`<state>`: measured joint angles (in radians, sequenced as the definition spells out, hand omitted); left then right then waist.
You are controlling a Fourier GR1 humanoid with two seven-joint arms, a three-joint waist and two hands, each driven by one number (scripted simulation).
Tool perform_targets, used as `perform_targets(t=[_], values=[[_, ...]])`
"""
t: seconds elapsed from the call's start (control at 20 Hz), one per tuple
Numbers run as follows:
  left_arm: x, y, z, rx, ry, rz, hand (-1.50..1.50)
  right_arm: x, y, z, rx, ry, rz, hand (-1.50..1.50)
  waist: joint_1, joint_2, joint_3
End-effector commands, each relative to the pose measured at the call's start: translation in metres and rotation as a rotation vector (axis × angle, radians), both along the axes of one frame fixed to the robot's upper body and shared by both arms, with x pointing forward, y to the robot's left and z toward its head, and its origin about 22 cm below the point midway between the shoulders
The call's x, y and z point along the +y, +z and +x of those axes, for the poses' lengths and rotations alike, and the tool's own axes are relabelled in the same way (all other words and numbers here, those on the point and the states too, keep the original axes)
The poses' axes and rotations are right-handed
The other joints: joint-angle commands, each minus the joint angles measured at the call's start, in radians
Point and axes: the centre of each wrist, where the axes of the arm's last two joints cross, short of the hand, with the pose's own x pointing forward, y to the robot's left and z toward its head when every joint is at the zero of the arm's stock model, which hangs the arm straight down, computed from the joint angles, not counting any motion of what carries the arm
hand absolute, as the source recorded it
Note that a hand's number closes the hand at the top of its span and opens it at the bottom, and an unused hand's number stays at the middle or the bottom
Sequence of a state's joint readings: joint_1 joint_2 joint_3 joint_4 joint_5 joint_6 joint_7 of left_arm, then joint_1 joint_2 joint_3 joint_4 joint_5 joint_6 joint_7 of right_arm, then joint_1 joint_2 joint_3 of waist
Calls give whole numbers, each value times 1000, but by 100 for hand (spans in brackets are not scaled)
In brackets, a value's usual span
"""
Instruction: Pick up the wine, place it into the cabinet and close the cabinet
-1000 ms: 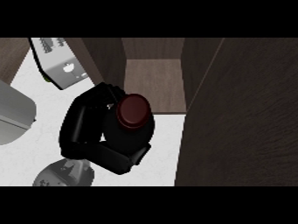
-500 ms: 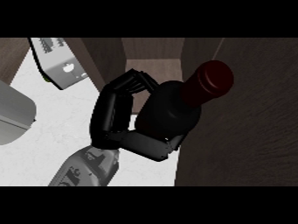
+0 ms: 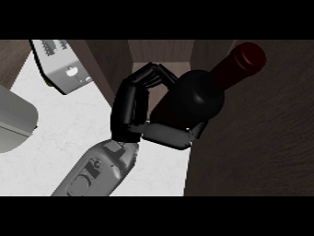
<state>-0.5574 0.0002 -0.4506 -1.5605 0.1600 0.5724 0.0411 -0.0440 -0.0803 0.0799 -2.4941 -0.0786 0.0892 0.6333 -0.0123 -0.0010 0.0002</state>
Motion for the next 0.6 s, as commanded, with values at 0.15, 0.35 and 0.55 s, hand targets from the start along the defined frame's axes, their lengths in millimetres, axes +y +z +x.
perform_targets(t=[0.15,0.35,0.55], values=[[-21,-15,-1,24,21,-7,150,-1,11,-24,-29,35,35,-150,-2,1,0],[-3,-25,-2,34,41,-78,150,-7,9,-22,-31,40,16,-150,5,0,0],[-17,-37,13,44,81,-57,150,1,3,-22,-44,36,43,-150,-3,1,0]])
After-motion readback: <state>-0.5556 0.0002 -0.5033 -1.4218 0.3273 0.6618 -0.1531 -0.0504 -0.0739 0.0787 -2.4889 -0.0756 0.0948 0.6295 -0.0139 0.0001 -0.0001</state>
